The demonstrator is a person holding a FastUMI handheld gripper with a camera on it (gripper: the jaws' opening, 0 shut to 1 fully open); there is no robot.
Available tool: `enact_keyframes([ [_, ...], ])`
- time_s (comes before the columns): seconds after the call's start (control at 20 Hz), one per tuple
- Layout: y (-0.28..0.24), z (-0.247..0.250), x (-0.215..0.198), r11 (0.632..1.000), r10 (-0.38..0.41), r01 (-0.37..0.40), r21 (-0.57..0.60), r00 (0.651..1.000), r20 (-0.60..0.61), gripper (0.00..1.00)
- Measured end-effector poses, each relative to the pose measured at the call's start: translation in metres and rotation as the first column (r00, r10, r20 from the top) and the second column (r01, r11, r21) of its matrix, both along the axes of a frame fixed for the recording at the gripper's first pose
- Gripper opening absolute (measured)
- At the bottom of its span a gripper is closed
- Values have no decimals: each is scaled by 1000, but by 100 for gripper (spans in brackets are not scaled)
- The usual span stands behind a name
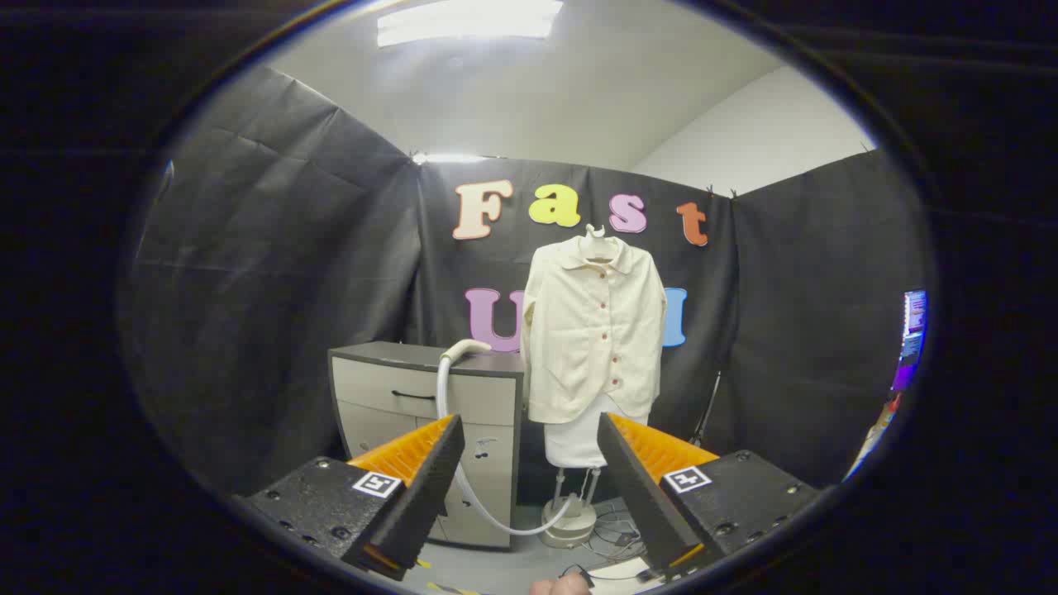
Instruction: Iron the clothes twice with a garment steamer, once on the left side and once on the right side.
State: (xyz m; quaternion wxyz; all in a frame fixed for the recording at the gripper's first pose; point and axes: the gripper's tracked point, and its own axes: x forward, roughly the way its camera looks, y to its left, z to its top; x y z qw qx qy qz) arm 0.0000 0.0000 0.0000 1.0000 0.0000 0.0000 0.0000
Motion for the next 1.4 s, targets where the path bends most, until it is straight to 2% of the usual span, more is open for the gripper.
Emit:
enact_keyframes([
  [0.45,-5,4,2,1000,-18,18,20,1000,2,99],
  [1.4,1,-1,12,1000,-1,1,0,1000,-22,99],
])
